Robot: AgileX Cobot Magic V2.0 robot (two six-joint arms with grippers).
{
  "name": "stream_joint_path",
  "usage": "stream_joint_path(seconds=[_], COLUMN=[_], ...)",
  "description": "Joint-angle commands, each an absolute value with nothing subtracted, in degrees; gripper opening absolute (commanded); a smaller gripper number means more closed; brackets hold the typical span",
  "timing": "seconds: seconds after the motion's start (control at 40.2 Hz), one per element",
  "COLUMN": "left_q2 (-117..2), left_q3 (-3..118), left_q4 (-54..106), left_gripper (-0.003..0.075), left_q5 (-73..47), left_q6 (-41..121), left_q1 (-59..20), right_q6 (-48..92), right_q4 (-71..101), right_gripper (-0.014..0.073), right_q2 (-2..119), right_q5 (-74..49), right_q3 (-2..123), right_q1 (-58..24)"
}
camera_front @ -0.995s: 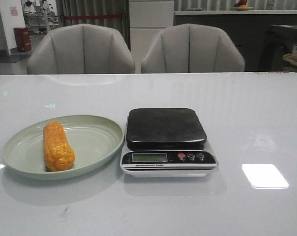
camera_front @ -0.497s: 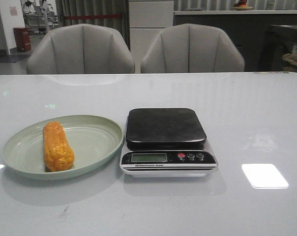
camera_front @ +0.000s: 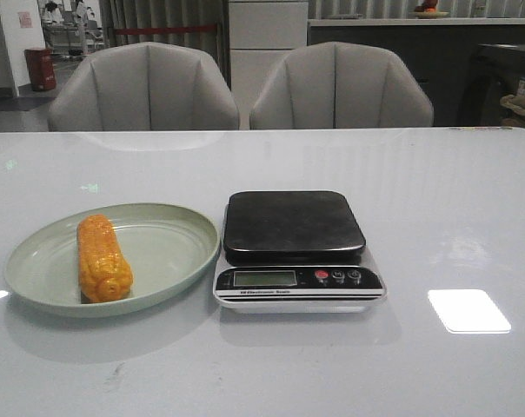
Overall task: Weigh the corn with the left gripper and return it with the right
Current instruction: 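Lower the left gripper over the corn cob on the plate and grasp it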
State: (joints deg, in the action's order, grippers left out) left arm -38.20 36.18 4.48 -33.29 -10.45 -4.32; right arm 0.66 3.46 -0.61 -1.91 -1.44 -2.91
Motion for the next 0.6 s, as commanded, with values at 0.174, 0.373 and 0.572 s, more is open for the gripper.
stream_joint_path(seconds=[0.174,0.373,0.572], left_q2=[-53.62,-64.68,-74.96], left_q3=[41.61,44.26,48.42], left_q4=[7.48,7.48,7.52], left_gripper=[0.0585,0.0587,0.0587], left_q5=[-24.85,-21.36,-20.29], left_q6=[-13.4,-17.04,-20.29], left_q1=[-13.52,-18.86,-22.34], right_q6=[1.22,1.22,1.22], right_q4=[2.72,2.72,2.72], right_gripper=[0.0164,0.0164,0.0164], right_q2=[-1.77,-1.77,-1.77], right_q5=[2.9,2.9,2.9], right_q3=[-1.71,-1.71,-1.71], right_q1=[-2.62,-2.62,-2.62])
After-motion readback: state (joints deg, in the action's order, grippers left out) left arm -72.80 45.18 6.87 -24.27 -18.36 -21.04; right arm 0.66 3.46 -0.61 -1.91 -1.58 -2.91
